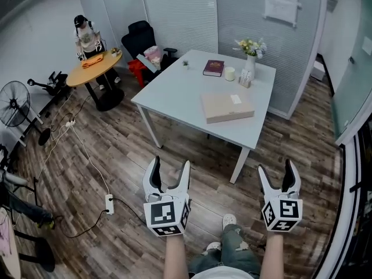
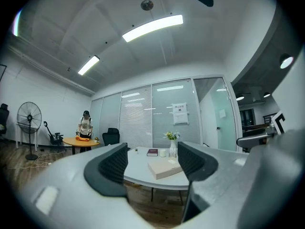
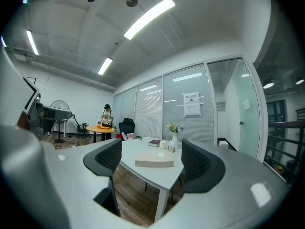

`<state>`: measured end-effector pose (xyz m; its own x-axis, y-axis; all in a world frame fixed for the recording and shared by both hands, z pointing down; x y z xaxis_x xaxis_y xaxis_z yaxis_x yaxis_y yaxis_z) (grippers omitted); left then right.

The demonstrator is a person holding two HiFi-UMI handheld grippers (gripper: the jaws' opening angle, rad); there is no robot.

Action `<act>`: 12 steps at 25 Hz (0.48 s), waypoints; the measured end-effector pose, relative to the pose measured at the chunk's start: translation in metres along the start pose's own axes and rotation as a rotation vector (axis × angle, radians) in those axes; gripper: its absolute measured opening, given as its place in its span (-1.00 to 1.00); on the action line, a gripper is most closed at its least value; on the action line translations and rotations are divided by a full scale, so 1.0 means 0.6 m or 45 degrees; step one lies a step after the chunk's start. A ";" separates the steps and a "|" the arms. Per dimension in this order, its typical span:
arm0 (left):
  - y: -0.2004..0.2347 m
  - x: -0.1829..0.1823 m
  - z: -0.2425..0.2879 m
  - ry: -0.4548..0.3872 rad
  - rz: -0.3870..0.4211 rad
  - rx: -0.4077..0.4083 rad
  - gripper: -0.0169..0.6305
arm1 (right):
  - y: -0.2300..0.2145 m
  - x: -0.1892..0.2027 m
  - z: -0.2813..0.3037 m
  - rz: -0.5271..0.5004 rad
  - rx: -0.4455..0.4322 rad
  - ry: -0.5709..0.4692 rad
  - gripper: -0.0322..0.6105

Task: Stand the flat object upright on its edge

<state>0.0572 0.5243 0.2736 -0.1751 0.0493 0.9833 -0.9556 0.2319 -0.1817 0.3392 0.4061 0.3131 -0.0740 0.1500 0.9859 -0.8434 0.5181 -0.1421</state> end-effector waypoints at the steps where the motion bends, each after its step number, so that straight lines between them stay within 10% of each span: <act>1: 0.003 0.002 0.007 0.001 -0.004 -0.006 0.02 | 0.001 0.002 0.009 -0.003 -0.006 0.005 0.36; 12: 0.019 0.025 0.148 0.037 0.014 -0.056 0.02 | -0.018 0.000 0.176 -0.007 -0.080 0.022 0.37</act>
<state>0.0224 0.4414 0.2867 -0.1777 0.0801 0.9808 -0.9422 0.2739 -0.1930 0.2920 0.3114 0.3240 -0.0598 0.1613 0.9851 -0.8086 0.5708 -0.1425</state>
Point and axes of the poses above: the fingertips, and each gripper's own axes: z forward along the fingers, y to its left, x out of its underside, the point moved 3 cm from there along -z, backward along the fingers, and after that the axes turned 10 degrees about z, right-handed, at the moved point
